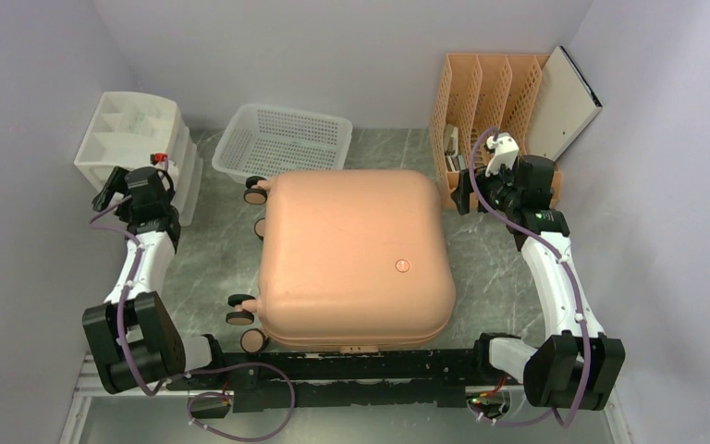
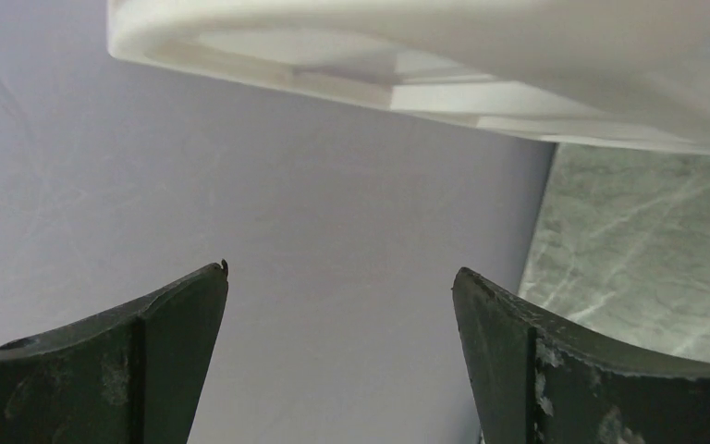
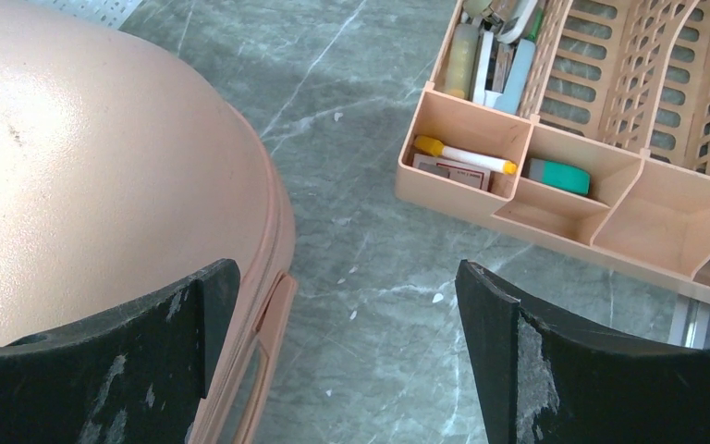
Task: Open, take out, and arrange the luggage
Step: Move the storage box to the corner of the board.
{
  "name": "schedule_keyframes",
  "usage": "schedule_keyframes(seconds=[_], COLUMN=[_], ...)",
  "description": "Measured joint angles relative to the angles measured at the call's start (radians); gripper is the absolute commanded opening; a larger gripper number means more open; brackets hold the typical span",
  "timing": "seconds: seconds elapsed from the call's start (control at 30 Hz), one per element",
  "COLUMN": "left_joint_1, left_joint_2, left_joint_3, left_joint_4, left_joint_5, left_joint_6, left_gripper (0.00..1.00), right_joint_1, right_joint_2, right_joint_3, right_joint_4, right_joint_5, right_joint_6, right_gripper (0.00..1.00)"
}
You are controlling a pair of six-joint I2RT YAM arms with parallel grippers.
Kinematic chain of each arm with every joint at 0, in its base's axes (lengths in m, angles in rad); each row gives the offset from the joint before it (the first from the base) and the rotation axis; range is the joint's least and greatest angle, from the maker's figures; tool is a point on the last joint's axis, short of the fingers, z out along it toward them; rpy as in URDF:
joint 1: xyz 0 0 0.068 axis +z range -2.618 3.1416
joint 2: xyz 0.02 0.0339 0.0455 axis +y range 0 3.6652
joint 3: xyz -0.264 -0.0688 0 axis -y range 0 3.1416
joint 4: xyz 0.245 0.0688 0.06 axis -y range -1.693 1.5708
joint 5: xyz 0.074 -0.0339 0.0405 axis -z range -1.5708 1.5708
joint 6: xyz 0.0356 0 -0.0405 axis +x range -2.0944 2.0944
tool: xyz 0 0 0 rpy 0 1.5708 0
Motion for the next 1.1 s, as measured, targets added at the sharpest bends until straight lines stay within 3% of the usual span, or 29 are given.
schedule_keyframes(seconds=[0.37, 0.4, 0.5, 0.57, 0.87, 1.1], left_joint_1=[0.122, 0.130, 0.154, 0.165, 0.188, 0.185], left_joint_2=[-0.016, -0.012, 0.014, 0.050, 0.318, 0.420], left_joint_3=[-0.009, -0.010, -0.014, -0.013, 0.059, 0.197], left_joint_4=[-0.168, -0.168, -0.166, -0.156, -0.155, -0.164], left_joint_5=[0.325, 0.351, 0.423, 0.457, 0.539, 0.563], left_joint_6=[-0.209, -0.218, -0.248, -0.269, -0.344, -0.404], left_gripper=[0.89, 0.85, 0.61, 0.54, 0.53, 0.57], right_joint_1=[0.000, 0.000, 0.000, 0.000, -0.008, -0.014], right_joint_2=[0.000, 0.001, 0.004, 0.006, 0.008, 0.012], right_joint_3=[0.000, 0.000, 0.000, 0.000, 0.000, 0.000], right_joint_4=[-0.006, -0.007, -0.007, -0.008, -0.008, -0.008], right_joint_5=[-0.013, -0.013, -0.013, -0.013, -0.013, -0.014], right_joint_6=[0.000, 0.000, 0.000, 0.000, 0.001, 0.003], right_gripper=[0.93, 0.93, 0.93, 0.93, 0.93, 0.93])
